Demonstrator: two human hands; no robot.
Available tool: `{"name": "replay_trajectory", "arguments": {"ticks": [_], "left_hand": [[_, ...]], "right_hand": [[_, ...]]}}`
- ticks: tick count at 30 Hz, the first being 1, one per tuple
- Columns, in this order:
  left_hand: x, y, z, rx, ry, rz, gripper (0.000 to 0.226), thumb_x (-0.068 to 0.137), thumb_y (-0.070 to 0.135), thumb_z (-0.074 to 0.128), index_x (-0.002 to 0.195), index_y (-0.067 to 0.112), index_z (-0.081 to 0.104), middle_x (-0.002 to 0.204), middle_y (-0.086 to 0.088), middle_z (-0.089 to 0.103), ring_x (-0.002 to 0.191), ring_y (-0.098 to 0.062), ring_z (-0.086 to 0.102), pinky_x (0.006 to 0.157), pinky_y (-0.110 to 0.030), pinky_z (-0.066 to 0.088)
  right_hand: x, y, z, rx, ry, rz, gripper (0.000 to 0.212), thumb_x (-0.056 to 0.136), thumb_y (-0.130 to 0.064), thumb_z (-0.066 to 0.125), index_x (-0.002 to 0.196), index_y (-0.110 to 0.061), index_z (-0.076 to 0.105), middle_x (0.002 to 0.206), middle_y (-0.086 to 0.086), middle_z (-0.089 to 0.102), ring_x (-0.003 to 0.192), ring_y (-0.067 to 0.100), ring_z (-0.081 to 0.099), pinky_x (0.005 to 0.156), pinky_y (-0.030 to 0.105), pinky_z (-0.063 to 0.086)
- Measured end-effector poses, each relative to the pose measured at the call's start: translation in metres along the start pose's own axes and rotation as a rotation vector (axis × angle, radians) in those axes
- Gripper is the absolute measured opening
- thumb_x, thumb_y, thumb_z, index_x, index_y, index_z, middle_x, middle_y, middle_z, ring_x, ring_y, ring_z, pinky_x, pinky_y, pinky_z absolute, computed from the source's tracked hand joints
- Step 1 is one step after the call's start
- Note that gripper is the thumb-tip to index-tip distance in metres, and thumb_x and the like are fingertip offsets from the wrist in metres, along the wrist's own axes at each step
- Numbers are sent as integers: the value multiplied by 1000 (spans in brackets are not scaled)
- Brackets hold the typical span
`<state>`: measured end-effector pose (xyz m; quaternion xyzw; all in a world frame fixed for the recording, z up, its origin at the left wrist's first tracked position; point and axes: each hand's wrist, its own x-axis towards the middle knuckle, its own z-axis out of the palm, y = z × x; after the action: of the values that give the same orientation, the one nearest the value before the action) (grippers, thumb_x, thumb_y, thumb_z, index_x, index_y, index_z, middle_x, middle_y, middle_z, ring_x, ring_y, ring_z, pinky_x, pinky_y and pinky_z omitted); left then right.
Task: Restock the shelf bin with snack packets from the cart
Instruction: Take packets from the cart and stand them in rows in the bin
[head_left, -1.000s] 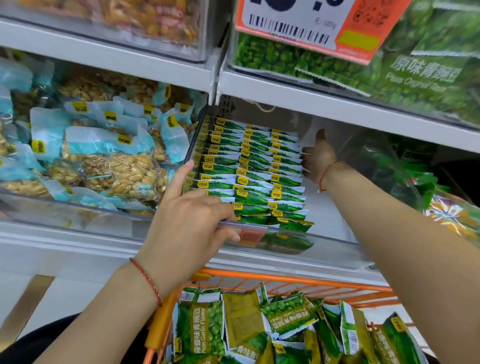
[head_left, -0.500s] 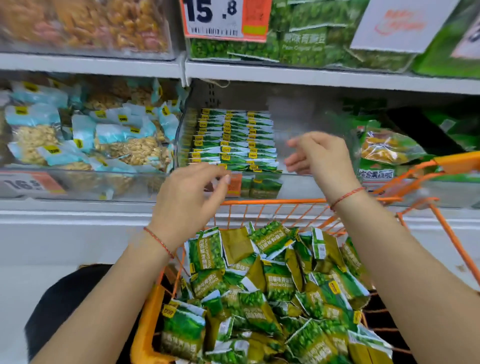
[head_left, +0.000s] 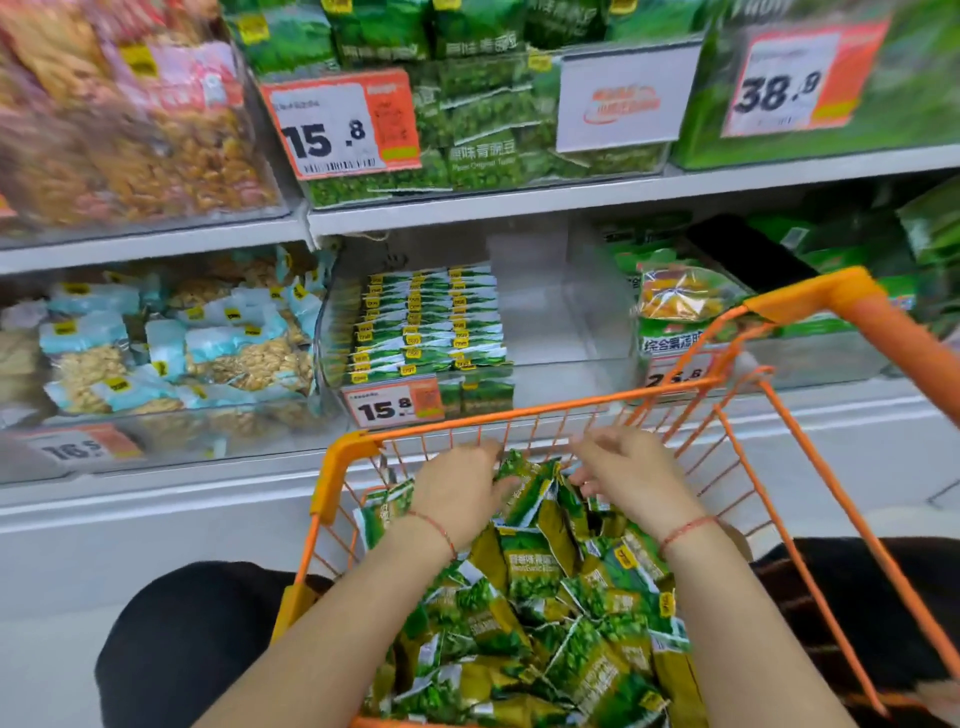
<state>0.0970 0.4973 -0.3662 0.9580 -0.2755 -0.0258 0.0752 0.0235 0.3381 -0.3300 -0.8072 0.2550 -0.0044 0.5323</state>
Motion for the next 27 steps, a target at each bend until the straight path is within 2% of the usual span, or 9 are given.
{"name": "replay_trajectory", "arguments": {"ticks": [5, 8, 11, 13, 16, 19, 21, 23, 27], "left_hand": [[-5, -3, 7, -52, -106, 47, 35, 89, 54, 54, 92, 19, 57, 86, 2, 62, 81, -20, 59, 59, -29, 43], [-6, -3, -4, -124, -119, 55, 32, 89, 52, 56, 94, 20, 59, 86, 2, 62, 80, -19, 58, 62, -30, 43], [-12, 1, -30, -625, -6, -54, 16, 86, 46, 64, 90, 32, 59, 85, 6, 64, 75, -12, 62, 67, -29, 49], [-20, 14, -45, -1110, 32, -210, 10, 87, 31, 66, 94, 32, 59, 80, 4, 66, 61, -6, 61, 53, -23, 49], [-26, 28, -51, -1304, -123, -191, 19, 88, 21, 64, 107, 18, 64, 84, 3, 69, 62, -5, 61, 46, -18, 46], [-22, 27, -41, -1134, -272, -104, 33, 86, 15, 68, 117, 24, 57, 100, 4, 68, 76, -5, 64, 59, -22, 52], [-19, 24, -26, -614, -270, 59, 43, 86, 8, 66, 122, 30, 57, 118, 8, 61, 100, -8, 59, 82, -30, 53], [-18, 27, -10, -177, -290, 247, 55, 85, 1, 58, 129, 33, 54, 138, 9, 48, 127, -13, 42, 101, -35, 44], [-8, 31, 10, 5, -344, 346, 53, 86, 3, 56, 131, 32, 53, 147, 5, 36, 136, -18, 31, 102, -35, 38]], "right_hand": [[-2, -7, -4, -88, 107, -33, 18, 92, -31, 51, 90, -20, 65, 84, -2, 66, 85, 20, 58, 71, 28, 40], [-2, -8, -7, 57, 152, -32, 18, 93, -31, 53, 100, -18, 63, 90, -2, 61, 91, 21, 57, 74, 26, 36], [-6, -10, -9, 218, 146, -20, 39, 90, -42, 57, 120, -18, 55, 107, -3, 57, 96, 16, 56, 83, 28, 40], [-9, -13, -8, 336, 6, 31, 58, 85, -45, 63, 132, -15, 47, 115, -2, 55, 104, 15, 57, 92, 33, 46], [-15, -17, -6, 497, -216, 64, 25, 86, -30, 67, 104, -14, 62, 87, -5, 69, 76, 4, 66, 76, 24, 55], [-11, -13, -8, 617, 2, 53, 8, 85, -20, 69, 88, -12, 67, 92, 11, 73, 86, 20, 69, 87, 41, 54], [-9, -12, -14, 766, 168, 83, 4, 88, -15, 65, 86, -18, 63, 99, 11, 69, 91, 24, 66, 88, 41, 52], [-6, -10, -18, 908, 240, 135, 10, 89, -15, 63, 98, -14, 59, 107, 9, 65, 97, 24, 64, 87, 41, 52], [-3, -8, -17, 989, 224, 179, 40, 88, -18, 63, 124, -8, 51, 116, 11, 61, 95, 24, 63, 71, 35, 52]]}}
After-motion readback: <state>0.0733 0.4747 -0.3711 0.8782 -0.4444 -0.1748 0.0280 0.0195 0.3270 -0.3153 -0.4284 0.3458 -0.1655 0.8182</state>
